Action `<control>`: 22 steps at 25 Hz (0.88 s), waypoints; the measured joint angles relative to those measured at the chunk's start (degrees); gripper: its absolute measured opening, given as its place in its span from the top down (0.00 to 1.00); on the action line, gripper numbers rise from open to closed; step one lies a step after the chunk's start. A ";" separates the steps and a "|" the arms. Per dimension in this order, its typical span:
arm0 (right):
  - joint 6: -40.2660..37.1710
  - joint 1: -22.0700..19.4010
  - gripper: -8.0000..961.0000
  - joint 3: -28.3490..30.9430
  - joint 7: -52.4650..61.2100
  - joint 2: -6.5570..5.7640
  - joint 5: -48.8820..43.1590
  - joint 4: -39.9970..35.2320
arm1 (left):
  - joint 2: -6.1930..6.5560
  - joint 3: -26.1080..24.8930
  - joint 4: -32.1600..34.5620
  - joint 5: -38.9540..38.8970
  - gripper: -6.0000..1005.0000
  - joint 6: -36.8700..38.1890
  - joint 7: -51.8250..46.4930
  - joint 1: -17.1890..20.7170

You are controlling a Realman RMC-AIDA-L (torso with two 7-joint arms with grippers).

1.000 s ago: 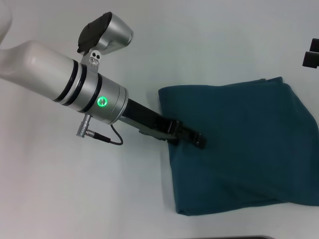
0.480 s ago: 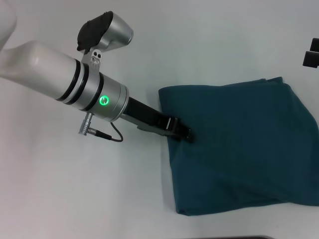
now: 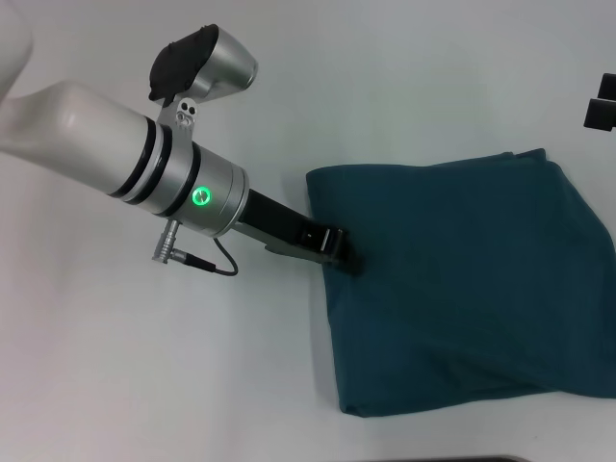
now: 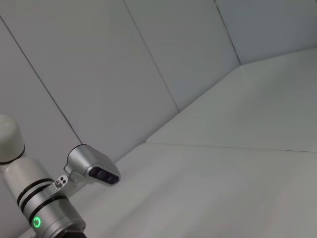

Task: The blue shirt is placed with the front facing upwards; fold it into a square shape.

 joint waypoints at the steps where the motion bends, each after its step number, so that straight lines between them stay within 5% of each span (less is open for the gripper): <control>1: 0.00 0.00 0.05 0.00 0.00 0.03 0.00 0.00 | 0.05 0.00 -0.01 -0.10 0.93 0.04 0.02 0.06; 3: -0.01 0.00 0.05 0.00 0.00 0.08 0.00 0.00 | 0.10 -0.01 -0.15 -0.13 1.00 0.22 0.03 0.18; 22: 0.35 -0.05 0.05 0.00 -0.09 0.21 0.00 0.00 | 0.83 -0.65 -0.62 0.27 1.00 1.14 0.61 0.55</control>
